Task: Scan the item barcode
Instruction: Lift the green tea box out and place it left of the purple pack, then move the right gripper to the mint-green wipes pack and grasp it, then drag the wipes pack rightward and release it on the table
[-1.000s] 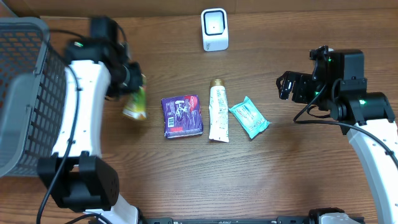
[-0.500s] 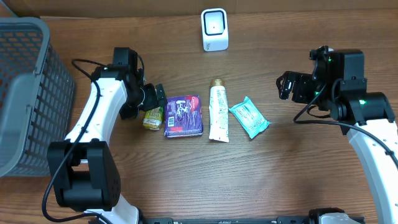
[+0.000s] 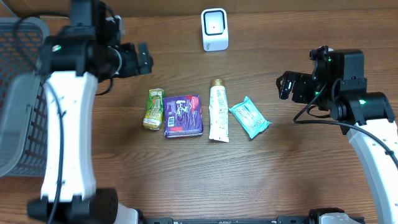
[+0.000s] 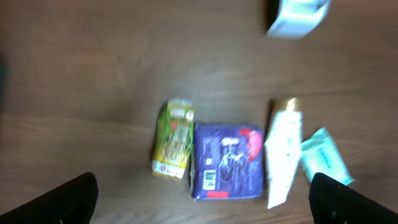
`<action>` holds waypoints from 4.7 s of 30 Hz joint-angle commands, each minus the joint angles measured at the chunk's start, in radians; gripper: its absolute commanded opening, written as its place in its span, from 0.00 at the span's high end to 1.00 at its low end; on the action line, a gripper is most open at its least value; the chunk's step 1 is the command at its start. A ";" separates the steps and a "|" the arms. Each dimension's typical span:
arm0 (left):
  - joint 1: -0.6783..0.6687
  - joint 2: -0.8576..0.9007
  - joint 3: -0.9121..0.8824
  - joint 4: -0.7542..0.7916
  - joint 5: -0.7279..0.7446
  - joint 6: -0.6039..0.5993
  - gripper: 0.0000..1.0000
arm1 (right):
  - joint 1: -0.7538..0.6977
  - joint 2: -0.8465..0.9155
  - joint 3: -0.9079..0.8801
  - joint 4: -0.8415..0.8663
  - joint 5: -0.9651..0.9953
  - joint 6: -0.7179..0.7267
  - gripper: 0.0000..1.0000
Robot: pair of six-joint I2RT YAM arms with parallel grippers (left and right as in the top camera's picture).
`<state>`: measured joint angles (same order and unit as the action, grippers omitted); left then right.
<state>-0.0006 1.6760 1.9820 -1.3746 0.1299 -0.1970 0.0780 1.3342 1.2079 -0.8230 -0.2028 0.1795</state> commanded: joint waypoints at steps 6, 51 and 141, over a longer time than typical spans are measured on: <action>0.010 -0.218 0.074 -0.148 -0.009 0.188 0.00 | -0.006 -0.001 0.022 0.005 -0.001 -0.004 0.00; 0.010 -0.134 0.073 -0.192 -0.059 0.205 0.01 | 0.591 0.384 0.070 -0.121 0.504 -0.155 0.20; 0.010 -0.134 0.073 -0.192 -0.060 0.204 0.00 | -0.021 0.476 0.153 -0.145 -0.932 -0.159 0.96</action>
<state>0.0025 1.5394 2.0480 -1.5707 0.0746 -0.0147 0.0574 1.8149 1.4460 -1.0046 -0.8639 0.0509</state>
